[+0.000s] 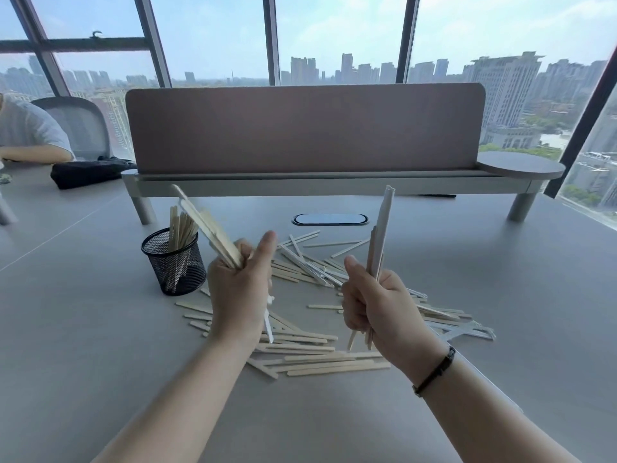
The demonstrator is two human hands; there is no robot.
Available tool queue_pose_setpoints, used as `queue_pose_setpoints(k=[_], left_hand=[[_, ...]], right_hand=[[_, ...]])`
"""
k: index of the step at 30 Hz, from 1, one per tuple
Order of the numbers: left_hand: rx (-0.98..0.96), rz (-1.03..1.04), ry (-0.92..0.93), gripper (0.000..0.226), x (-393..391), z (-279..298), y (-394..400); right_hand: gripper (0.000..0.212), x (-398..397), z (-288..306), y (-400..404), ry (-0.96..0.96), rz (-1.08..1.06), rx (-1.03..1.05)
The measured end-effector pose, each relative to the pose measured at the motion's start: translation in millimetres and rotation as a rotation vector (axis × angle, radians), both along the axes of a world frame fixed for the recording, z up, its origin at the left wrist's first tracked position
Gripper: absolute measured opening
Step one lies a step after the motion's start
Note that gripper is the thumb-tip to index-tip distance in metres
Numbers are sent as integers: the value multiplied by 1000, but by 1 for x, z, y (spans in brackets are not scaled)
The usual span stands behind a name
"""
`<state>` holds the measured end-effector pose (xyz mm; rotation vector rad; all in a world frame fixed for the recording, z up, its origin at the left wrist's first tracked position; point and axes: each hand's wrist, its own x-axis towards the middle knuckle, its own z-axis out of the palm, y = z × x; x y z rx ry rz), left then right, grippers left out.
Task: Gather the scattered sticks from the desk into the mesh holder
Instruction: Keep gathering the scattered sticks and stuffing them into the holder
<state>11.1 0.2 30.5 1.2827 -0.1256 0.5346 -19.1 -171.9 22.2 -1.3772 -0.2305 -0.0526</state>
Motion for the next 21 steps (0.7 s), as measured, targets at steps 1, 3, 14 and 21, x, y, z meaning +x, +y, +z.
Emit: queue_pose_setpoints(k=[1,3,14,21], left_hand=[[-56,-36,-31,58,-1,5,0],[-142,-127,-62,58,-6,10,-1],[160,-311,118,45,-9,-27,-14],[287,-295,69,56,-14,-29,-16]], right_hand=[[56,0,0,0,-3,2,-10],[57,-1,-2,1,-5,6,-30],[50,-3,-12,9,-43,7,-98],[55,-1,-15,10,-59,-53,-112]])
